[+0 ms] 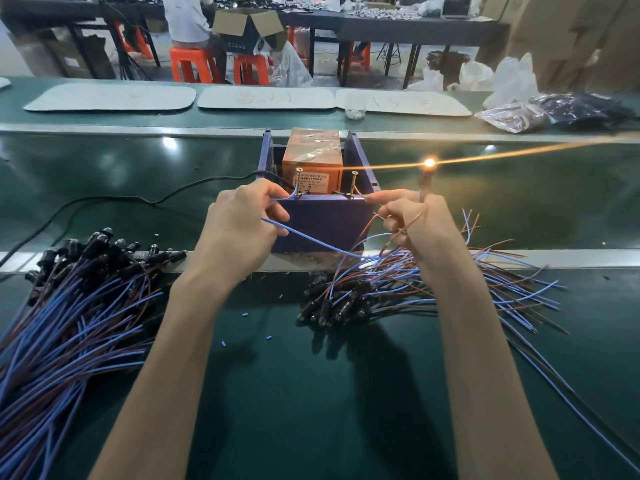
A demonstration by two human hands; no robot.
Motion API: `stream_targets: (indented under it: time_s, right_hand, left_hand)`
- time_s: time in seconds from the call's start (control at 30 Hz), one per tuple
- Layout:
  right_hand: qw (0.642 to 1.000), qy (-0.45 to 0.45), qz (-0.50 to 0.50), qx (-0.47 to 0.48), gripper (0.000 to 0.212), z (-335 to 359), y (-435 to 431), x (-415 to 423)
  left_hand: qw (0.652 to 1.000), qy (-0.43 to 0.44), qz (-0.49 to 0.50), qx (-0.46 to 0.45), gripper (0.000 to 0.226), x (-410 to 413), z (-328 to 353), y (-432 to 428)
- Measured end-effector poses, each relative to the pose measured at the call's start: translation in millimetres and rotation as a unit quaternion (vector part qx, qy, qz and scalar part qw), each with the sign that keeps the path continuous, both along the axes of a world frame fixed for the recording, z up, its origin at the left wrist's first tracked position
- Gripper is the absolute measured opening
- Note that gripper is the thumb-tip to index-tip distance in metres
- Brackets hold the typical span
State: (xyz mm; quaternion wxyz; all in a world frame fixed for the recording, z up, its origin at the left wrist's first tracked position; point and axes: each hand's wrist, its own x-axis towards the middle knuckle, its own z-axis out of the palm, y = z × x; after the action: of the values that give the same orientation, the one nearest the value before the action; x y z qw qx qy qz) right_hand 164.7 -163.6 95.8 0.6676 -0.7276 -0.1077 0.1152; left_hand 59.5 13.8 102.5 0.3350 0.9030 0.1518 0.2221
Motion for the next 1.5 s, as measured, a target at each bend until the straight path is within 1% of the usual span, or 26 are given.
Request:
stream_targets:
  time_s: [0.17, 0.27, 0.37, 0.47, 0.53, 0.6, 0.63, 0.73, 0.93, 1.1, 1.3, 1.4, 1.5]
  right_hand:
    - [1.000, -0.010, 0.006, -0.025, 0.037, 1.4, 0.6, -0.8]
    - [0.999, -0.010, 0.034, -0.037, 0.041, 3.5, -0.3, -1.7]
    - [0.993, -0.037, 0.051, -0.104, 0.033, 3.2, -0.2, -2.2]
    - [0.980, -0.066, 0.054, -0.181, 0.027, 0.7, -2.2, -2.2]
    - [0.974, -0.082, 0.056, -0.205, 0.021, -0.7, -5.2, -2.2]
    - [0.976, -0.089, 0.061, -0.189, 0.009, -0.5, -6.7, -2.3]
    - [0.977, -0.094, 0.062, -0.181, 0.008, -0.6, -7.2, -2.1]
    - [0.983, -0.092, 0.029, -0.159, 0.013, 1.9, -8.6, -0.8]
    - [0.996, -0.049, -0.013, -0.070, 0.029, 8.7, -9.5, -3.3]
    - [0.998, -0.046, -0.020, -0.050, 0.032, 8.7, -9.3, -4.9]
    - [1.000, -0.024, -0.015, 0.004, 0.038, 12.1, -9.0, -7.7]
    - [0.999, -0.017, -0.011, 0.029, 0.043, 13.7, -9.2, -9.1]
    - [0.998, -0.008, -0.016, 0.055, 0.045, 15.5, -9.4, -10.1]
  left_hand:
    - [1.000, 0.011, -0.005, 0.004, 0.044, -2.2, 2.1, -0.1]
    - [0.998, 0.055, -0.015, -0.011, 0.043, -4.7, 4.1, 1.8]
    - [0.993, 0.111, -0.042, -0.009, 0.043, -6.9, 4.5, 2.7]
    - [0.988, 0.145, -0.050, 0.007, 0.040, -6.6, 4.5, 3.2]
    - [0.985, 0.165, -0.044, 0.012, 0.038, -5.7, 3.9, 4.7]
    - [0.983, 0.180, -0.038, 0.012, 0.040, -5.7, 3.3, 6.6]
    - [0.982, 0.186, -0.035, 0.012, 0.040, -6.0, 2.7, 7.3]
    - [0.980, 0.200, -0.018, 0.013, 0.039, -6.4, 2.1, 9.7]
    - [0.972, 0.235, -0.003, 0.025, 0.032, -5.1, 0.4, 12.7]
    - [0.967, 0.252, -0.006, 0.032, 0.029, -5.7, 0.9, 11.0]
    - [0.961, 0.272, -0.024, 0.035, 0.022, -6.0, 2.5, 9.6]
    - [0.954, 0.294, -0.041, 0.030, 0.024, -7.8, 4.2, 9.2]
    - [0.946, 0.318, -0.059, 0.032, 0.019, -9.8, 5.7, 7.2]
